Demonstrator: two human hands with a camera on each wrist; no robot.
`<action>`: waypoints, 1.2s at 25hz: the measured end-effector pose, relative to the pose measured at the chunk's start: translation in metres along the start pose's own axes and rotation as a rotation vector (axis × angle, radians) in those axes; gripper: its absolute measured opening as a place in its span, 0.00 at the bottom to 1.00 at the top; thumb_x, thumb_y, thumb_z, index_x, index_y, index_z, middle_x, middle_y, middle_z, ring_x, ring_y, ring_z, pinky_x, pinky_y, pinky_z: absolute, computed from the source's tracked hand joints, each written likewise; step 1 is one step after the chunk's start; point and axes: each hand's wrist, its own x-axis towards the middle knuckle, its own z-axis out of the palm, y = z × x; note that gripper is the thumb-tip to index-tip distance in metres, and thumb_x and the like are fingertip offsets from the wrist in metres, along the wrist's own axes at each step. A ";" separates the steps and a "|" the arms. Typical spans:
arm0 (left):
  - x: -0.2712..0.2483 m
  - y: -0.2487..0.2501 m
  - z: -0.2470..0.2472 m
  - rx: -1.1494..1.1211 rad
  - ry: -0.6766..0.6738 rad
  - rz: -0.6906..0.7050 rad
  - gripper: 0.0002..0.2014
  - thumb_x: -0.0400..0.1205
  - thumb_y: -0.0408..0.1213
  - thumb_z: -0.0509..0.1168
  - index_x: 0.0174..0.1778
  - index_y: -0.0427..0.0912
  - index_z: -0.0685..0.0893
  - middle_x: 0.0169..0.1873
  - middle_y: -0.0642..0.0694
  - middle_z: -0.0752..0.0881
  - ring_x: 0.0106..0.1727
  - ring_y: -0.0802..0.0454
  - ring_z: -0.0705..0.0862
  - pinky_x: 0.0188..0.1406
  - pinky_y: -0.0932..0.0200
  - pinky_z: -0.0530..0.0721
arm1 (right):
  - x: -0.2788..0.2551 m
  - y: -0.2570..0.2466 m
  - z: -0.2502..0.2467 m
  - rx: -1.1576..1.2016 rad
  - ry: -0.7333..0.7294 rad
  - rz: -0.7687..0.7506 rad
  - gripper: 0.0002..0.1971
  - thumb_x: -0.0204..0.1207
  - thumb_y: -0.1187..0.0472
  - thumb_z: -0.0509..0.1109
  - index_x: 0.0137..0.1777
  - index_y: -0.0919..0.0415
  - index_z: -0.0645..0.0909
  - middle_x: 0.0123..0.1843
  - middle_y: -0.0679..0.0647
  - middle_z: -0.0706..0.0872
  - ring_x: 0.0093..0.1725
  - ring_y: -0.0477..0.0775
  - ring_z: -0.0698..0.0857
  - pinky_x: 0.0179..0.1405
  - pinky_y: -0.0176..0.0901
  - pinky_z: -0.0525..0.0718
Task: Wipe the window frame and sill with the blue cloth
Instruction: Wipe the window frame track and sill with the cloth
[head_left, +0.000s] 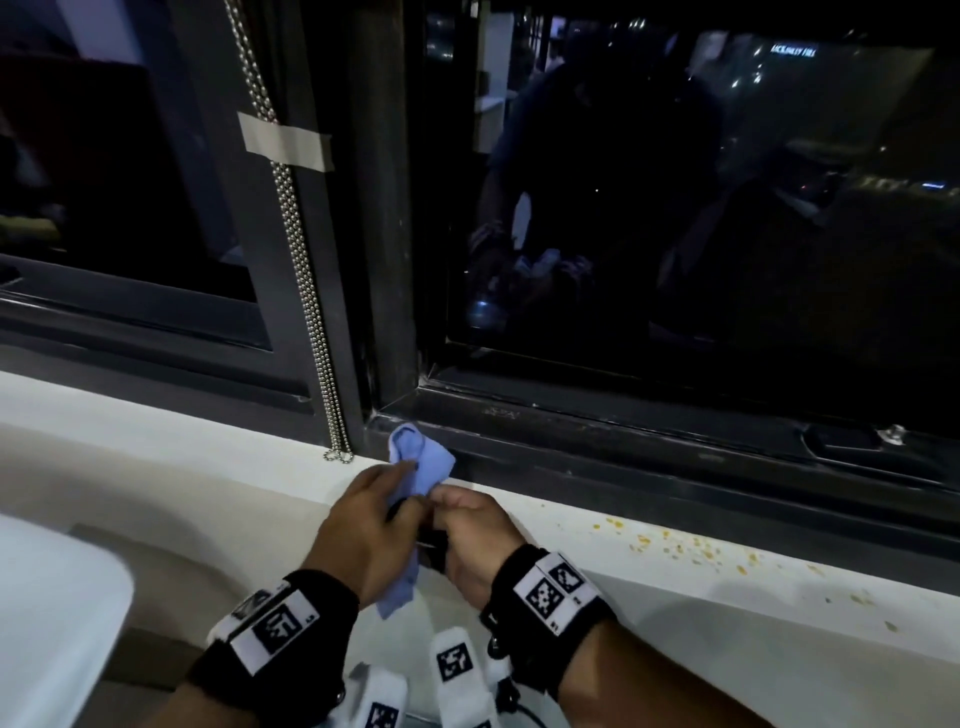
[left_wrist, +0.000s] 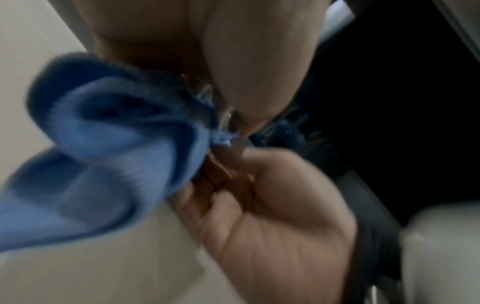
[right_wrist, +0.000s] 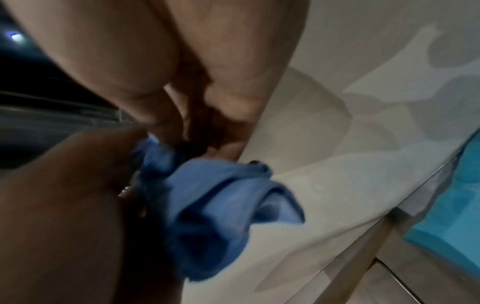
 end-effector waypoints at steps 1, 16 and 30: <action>0.004 -0.001 -0.004 -0.017 0.013 0.010 0.21 0.75 0.44 0.64 0.64 0.42 0.81 0.61 0.43 0.82 0.62 0.46 0.79 0.62 0.62 0.69 | 0.001 -0.003 -0.001 0.099 -0.112 0.011 0.18 0.77 0.78 0.54 0.51 0.65 0.85 0.43 0.59 0.87 0.41 0.55 0.85 0.45 0.48 0.83; 0.026 -0.013 0.047 0.573 -0.073 0.111 0.09 0.69 0.29 0.69 0.45 0.38 0.86 0.49 0.37 0.84 0.43 0.32 0.81 0.33 0.44 0.82 | -0.032 -0.088 -0.096 -1.717 0.557 -0.892 0.18 0.70 0.52 0.66 0.59 0.56 0.83 0.58 0.54 0.84 0.62 0.62 0.78 0.62 0.64 0.75; 0.022 -0.019 -0.004 0.453 0.030 -0.146 0.19 0.67 0.33 0.65 0.55 0.39 0.78 0.53 0.37 0.81 0.51 0.39 0.82 0.49 0.54 0.79 | -0.032 -0.085 -0.114 -1.681 0.349 -0.434 0.28 0.82 0.54 0.56 0.82 0.48 0.54 0.84 0.44 0.53 0.83 0.49 0.46 0.81 0.59 0.40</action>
